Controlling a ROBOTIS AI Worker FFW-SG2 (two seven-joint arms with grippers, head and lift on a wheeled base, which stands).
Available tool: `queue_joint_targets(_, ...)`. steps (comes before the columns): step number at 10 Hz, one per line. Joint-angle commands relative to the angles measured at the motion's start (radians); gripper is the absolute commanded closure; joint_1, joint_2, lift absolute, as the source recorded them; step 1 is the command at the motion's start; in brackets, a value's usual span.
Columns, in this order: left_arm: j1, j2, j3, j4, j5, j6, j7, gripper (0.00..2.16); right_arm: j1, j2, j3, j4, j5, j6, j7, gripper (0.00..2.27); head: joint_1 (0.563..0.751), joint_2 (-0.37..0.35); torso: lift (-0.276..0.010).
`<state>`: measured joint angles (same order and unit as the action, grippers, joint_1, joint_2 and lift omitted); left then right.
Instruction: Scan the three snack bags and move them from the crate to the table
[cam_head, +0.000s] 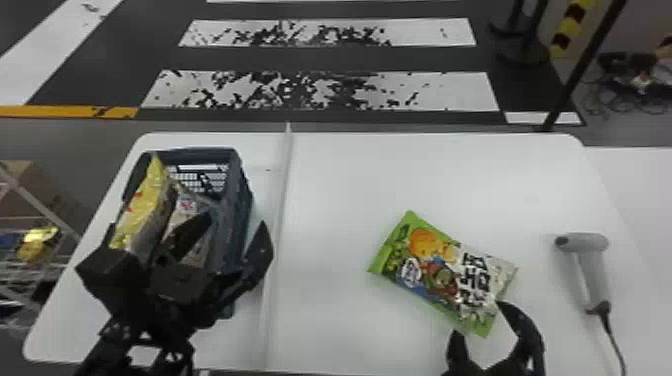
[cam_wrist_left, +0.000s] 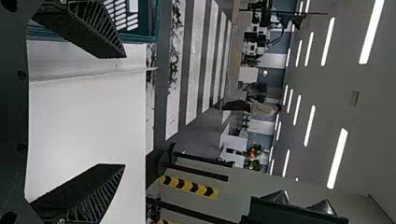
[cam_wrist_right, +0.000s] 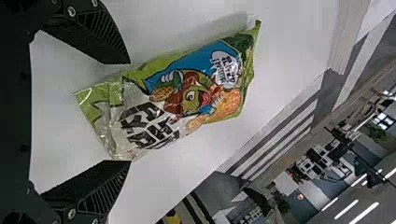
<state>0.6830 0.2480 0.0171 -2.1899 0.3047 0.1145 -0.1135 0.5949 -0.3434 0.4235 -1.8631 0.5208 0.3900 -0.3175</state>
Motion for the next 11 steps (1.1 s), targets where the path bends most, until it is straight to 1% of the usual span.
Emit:
queue_joint_targets(1, 0.000, 0.001, 0.000, 0.002, 0.002, -0.002, -0.002, 0.03, -0.009, -0.020, 0.024, 0.004, 0.019, 0.030, 0.000, 0.13, 0.695, 0.042, -0.062)
queue_joint_targets(3, 0.000, 0.001, -0.006, -0.001, 0.007, -0.002, -0.012, 0.03, -0.030, -0.026, 0.046, 0.021, 0.033, 0.039, -0.003, 0.15, 0.695, 0.040, -0.062)
queue_joint_targets(4, 0.001, 0.001, -0.009, -0.002, 0.007, -0.002, -0.014, 0.03, -0.047, -0.026, 0.054, 0.036, 0.035, 0.048, -0.006, 0.20, 0.695, 0.037, -0.062)
queue_joint_targets(5, 0.003, 0.004, -0.009, -0.005, 0.007, -0.002, -0.015, 0.03, -0.067, -0.029, 0.066, 0.058, 0.045, 0.054, -0.018, 0.22, 0.695, 0.033, -0.062)
queue_joint_targets(7, 0.007, 0.007, -0.009, -0.007, 0.007, -0.002, -0.018, 0.03, -0.132, -0.031, 0.104, 0.110, 0.061, 0.131, -0.026, 0.42, 0.695, 0.024, -0.062)
queue_joint_targets(8, 0.009, 0.008, -0.008, -0.005, 0.007, -0.002, -0.020, 0.03, -0.159, -0.042, 0.126, 0.113, 0.061, 0.195, -0.018, 1.53, 0.695, 0.016, -0.062)
queue_joint_targets(9, 0.009, 0.008, -0.006, -0.002, 0.007, 0.001, -0.020, 0.03, -0.162, -0.048, 0.132, 0.105, 0.061, 0.205, -0.014, 2.24, 0.695, 0.006, -0.062)
queue_joint_targets(10, 0.007, 0.008, -0.006, 0.001, 0.007, 0.001, -0.020, 0.03, -0.159, -0.062, 0.143, 0.091, 0.064, 0.186, -0.020, 2.24, 0.695, -0.003, -0.062)
queue_joint_targets(11, 0.004, 0.008, -0.008, 0.001, 0.007, 0.001, -0.020, 0.03, -0.152, -0.063, 0.138, 0.082, 0.065, 0.165, -0.021, 2.24, 0.695, 0.001, -0.062)
